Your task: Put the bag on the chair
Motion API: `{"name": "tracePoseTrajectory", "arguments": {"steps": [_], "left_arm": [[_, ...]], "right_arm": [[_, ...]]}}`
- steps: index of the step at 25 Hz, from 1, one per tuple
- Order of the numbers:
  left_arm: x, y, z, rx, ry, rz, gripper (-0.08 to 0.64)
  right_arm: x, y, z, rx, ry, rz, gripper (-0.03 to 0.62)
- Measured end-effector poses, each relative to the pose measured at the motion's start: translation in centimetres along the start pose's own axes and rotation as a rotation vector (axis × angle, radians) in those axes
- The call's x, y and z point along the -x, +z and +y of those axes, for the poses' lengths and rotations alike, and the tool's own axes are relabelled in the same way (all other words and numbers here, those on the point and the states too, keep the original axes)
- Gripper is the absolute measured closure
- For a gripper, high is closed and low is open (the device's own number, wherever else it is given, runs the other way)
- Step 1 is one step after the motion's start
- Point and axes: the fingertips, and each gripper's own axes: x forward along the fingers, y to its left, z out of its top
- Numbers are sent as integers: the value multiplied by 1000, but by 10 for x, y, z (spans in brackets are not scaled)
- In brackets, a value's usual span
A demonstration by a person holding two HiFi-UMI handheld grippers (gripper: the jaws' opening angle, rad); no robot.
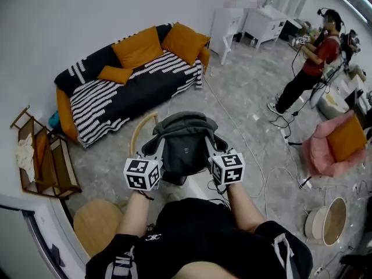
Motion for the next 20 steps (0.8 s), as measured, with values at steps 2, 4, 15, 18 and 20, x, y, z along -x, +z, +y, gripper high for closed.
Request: {"name": "tracePoseTrajectory", "arguments": {"steps": [2, 4, 15, 18, 20], "left_arm": [[-7, 7, 20, 1, -10, -3, 499], [-11, 10, 37, 7, -11, -5, 499], [-20, -11, 83, 119, 182, 47, 499], [-23, -14, 95, 136, 277, 58, 499], [-28, -11, 104, 149, 353, 57, 499]], "right_arm": [[-20, 5, 5, -2, -11, 18, 506], [-38, 11, 12, 3, -12, 35, 506], [-124, 14, 20, 34, 171, 89, 506], [-151, 11, 23, 42, 268, 106, 506], [-173, 13, 25, 56, 336, 126, 506]]}}
